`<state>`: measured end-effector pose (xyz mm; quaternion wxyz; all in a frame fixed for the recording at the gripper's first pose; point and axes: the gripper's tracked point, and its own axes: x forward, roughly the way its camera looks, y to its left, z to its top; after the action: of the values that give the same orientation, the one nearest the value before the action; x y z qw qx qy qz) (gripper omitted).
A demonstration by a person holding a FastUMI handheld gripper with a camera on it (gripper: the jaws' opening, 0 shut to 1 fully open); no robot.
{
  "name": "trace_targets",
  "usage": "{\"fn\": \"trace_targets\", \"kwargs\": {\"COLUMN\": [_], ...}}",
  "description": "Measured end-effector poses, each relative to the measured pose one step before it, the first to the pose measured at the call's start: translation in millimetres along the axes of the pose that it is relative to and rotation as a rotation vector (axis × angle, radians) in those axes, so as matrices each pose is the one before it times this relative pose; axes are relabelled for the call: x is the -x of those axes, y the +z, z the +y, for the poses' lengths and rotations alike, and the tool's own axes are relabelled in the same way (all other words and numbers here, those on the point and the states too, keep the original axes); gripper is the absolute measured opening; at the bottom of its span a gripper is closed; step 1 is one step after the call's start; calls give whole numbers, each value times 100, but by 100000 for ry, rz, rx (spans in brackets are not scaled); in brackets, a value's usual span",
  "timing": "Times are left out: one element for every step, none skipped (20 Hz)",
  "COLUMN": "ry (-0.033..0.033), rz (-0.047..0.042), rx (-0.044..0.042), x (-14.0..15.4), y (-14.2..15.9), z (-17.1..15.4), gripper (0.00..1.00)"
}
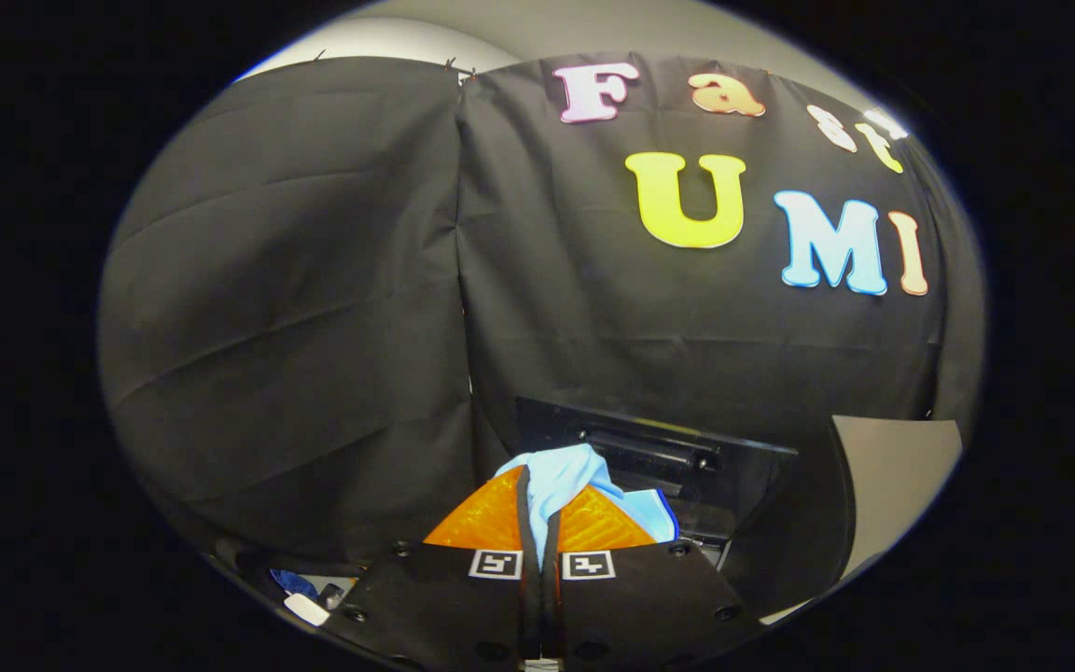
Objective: Put the clothes into the washing machine and then close the washing machine lid.
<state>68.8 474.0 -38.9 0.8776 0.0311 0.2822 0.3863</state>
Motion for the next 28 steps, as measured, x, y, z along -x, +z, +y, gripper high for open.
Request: {"fn": "trace_targets", "kwargs": {"ry": [374,153,-50,195,-139,-564,-306,-304,-436,-518,-433,-89,431,870,289,-439,-690,-280,-235,-453,-843,-1640,-2682,-1152,-464,99,304,49], "rz": [2046,1948,2162,1983,1518,1570,1651,1701,1994,1776,1786,1857,1701,1293,1682,1210,963,760,450,254,330,226,463,1191,-69,-197,-391,-674], "rx": [-712,-272,-25,102,501,298,-199,-554,-486,-201,72,63,8,28,35,192,85,-336,-423,-40,347,561,500,273,-439,-735,-634,-337], "x": [-1080,-886,-941,-933,-837,-823,-681,-833,-702,-780,-691,-660,-576,-591,-247,-641,-307,-236,-299,-234,-198,-224,-315,84,95,-164,-97,441], "y": [-936,-1044,-1054,-965,-631,-796,-802,-972,-971,-934,-805,-901,-699,-700,-564,-649,-360,-387,-177,-184,-106,-245,9,-210,771,-641,247,288], "z": [-104,-75,-184,-76,-220,-377,-280,-268,-175,-193,-341,-268,-152,-55,-102,-297,-253,37,-101,-204,-315,-316,-698,-278,-266,128,82,17], "gripper": [2,2,2,2,2,2,2,2,2,2,2,2,2,2,2,3,3,3,3,3,3,3,7,25,42,60,78,96]}}
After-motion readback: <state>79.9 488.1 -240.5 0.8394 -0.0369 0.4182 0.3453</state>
